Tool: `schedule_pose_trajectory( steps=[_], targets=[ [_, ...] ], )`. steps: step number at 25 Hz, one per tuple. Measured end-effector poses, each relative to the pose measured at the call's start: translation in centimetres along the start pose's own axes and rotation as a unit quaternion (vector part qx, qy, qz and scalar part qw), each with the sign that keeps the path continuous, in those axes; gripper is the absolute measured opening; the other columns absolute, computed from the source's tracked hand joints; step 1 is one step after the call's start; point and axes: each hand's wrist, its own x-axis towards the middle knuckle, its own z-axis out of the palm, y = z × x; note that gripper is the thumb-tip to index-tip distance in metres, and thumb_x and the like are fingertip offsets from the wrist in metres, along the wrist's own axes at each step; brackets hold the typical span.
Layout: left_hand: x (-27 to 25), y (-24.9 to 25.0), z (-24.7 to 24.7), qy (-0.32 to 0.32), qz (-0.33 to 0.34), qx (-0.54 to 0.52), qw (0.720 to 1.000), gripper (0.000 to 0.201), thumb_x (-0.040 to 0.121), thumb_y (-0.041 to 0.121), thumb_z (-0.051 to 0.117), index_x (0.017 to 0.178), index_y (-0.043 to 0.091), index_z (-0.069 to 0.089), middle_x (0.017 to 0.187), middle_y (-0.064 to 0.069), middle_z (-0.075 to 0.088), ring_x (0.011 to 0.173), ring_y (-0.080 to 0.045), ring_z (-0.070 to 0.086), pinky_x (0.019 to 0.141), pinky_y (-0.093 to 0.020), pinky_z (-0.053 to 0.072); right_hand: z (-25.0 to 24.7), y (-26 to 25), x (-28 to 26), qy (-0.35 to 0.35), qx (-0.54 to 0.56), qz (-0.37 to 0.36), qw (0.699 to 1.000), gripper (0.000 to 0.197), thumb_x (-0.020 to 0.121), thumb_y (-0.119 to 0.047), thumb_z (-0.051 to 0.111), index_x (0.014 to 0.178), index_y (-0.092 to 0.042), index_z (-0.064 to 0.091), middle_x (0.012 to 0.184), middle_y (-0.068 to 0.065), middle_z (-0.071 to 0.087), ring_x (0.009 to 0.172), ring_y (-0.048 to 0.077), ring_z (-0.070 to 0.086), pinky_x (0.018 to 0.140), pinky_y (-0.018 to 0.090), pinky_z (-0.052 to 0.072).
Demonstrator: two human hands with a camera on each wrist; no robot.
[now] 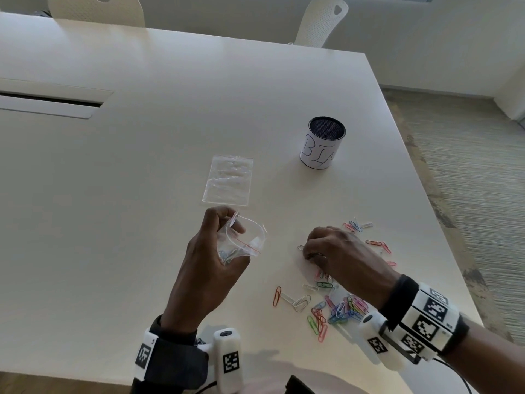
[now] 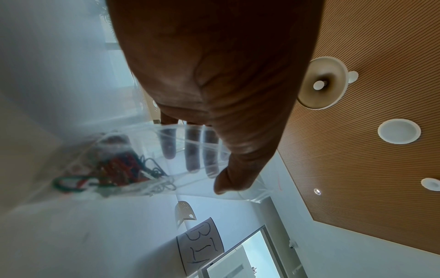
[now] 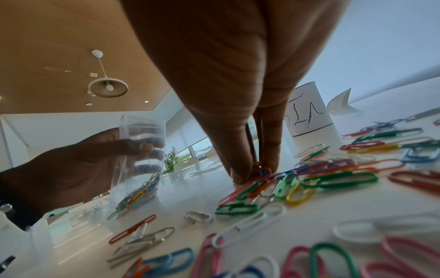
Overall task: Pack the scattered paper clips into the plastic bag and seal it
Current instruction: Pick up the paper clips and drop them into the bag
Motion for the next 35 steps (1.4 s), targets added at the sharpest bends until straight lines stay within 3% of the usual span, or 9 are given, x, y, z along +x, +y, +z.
schedule_pose_trajectory(
  steps=[5, 10, 12, 16, 21, 25, 29, 32, 35],
  targets=[
    [0.0, -0.1, -0.1, -0.003, 0.0, 0.002, 1.0, 0.056, 0.08, 0.002, 0.078, 0.12, 0.03, 0.05, 0.108, 0.015, 0.064, 0.101, -0.013, 0.064, 0.07, -0.009, 0.047, -0.4, -0.8, 0.8, -0.011, -0.019, 0.008, 1.0, 0.014, 0.102, -0.012, 0.063, 0.094, -0.016, 0.074, 0.092, -0.003, 0.068, 0.073, 0.007, 0.067, 0.067, 0.024, 0.059],
    [0.0, -0.2, -0.2, 0.003, 0.001, 0.005, 1.0, 0.056, 0.079, 0.002, 0.078, 0.12, 0.03, 0.05, 0.107, 0.015, 0.065, 0.101, -0.011, 0.063, 0.071, -0.009, 0.047, -1.2, -0.1, 1.7, 0.008, 0.015, 0.03, 0.999, 0.005, 0.091, -0.015, 0.079, 0.088, -0.015, 0.075, 0.085, -0.004, 0.071, 0.069, 0.008, 0.066, 0.06, 0.012, 0.048],
    [-0.1, -0.3, -0.2, 0.004, -0.002, 0.003, 1.0, 0.057, 0.079, 0.001, 0.078, 0.12, 0.031, 0.05, 0.107, 0.015, 0.065, 0.101, -0.01, 0.063, 0.071, -0.009, 0.047, -1.7, 0.4, 1.9, 0.03, 0.073, 0.066, 0.995, 0.008, 0.087, -0.017, 0.083, 0.084, -0.019, 0.076, 0.079, -0.007, 0.073, 0.068, 0.007, 0.067, 0.062, 0.019, 0.055],
    [0.0, -0.4, -0.1, 0.002, -0.005, -0.001, 1.0, 0.058, 0.08, 0.001, 0.077, 0.119, 0.033, 0.049, 0.108, 0.015, 0.065, 0.103, -0.012, 0.063, 0.07, -0.012, 0.047, -3.5, -0.2, 2.4, 0.053, 0.234, 0.1, 0.966, 0.009, 0.085, -0.01, 0.084, 0.083, -0.017, 0.078, 0.076, -0.002, 0.078, 0.069, 0.008, 0.073, 0.069, 0.02, 0.057],
    [-0.1, -0.3, 0.0, 0.002, -0.003, 0.003, 1.0, 0.058, 0.079, 0.001, 0.075, 0.119, 0.032, 0.048, 0.108, 0.018, 0.064, 0.102, -0.011, 0.063, 0.069, -0.012, 0.048, -6.5, -5.5, 2.9, 0.094, 0.413, 0.03, 0.905, 0.007, 0.086, -0.005, 0.082, 0.091, -0.002, 0.077, 0.083, 0.01, 0.08, 0.075, 0.022, 0.076, 0.078, 0.031, 0.065],
    [-0.2, 0.1, 0.0, 0.008, 0.001, 0.006, 1.0, 0.056, 0.079, 0.003, 0.076, 0.118, 0.032, 0.049, 0.106, 0.022, 0.063, 0.1, -0.008, 0.064, 0.071, -0.013, 0.05, -6.2, -8.8, 4.7, 0.136, 0.373, -0.026, 0.918, 0.008, 0.084, -0.003, 0.085, 0.089, -0.005, 0.078, 0.081, 0.006, 0.08, 0.075, 0.024, 0.077, 0.079, 0.037, 0.066],
    [-0.3, 0.5, -0.1, 0.008, -0.013, 0.009, 1.0, 0.059, 0.08, 0.006, 0.076, 0.119, 0.037, 0.045, 0.101, 0.023, 0.066, 0.091, -0.003, 0.064, 0.066, -0.008, 0.048, -5.8, -9.6, 5.3, 0.112, 0.333, -0.043, 0.935, 0.014, 0.085, -0.005, 0.084, 0.098, -0.009, 0.084, 0.09, -0.002, 0.083, 0.081, -0.002, 0.078, 0.08, 0.016, 0.062],
    [-0.2, 0.4, 0.0, 0.01, -0.004, 0.011, 1.0, 0.056, 0.08, 0.005, 0.076, 0.12, 0.032, 0.047, 0.103, 0.019, 0.064, 0.095, -0.004, 0.064, 0.071, -0.011, 0.05, -6.4, -9.7, 5.1, 0.131, 0.302, -0.063, 0.942, 0.015, 0.087, -0.009, 0.082, 0.102, -0.011, 0.083, 0.092, -0.003, 0.084, 0.083, -0.003, 0.078, 0.082, 0.017, 0.062],
    [0.2, 0.4, 0.4, 0.005, 0.005, 0.011, 1.0, 0.058, 0.081, 0.003, 0.077, 0.12, 0.032, 0.047, 0.107, 0.017, 0.064, 0.104, -0.009, 0.064, 0.078, -0.02, 0.054, -7.4, -7.7, 4.6, 0.181, 0.289, -0.013, 0.94, 0.012, 0.087, -0.008, 0.083, 0.098, -0.012, 0.085, 0.083, -0.002, 0.083, 0.076, 0.004, 0.078, 0.079, 0.02, 0.063]
  ],
)
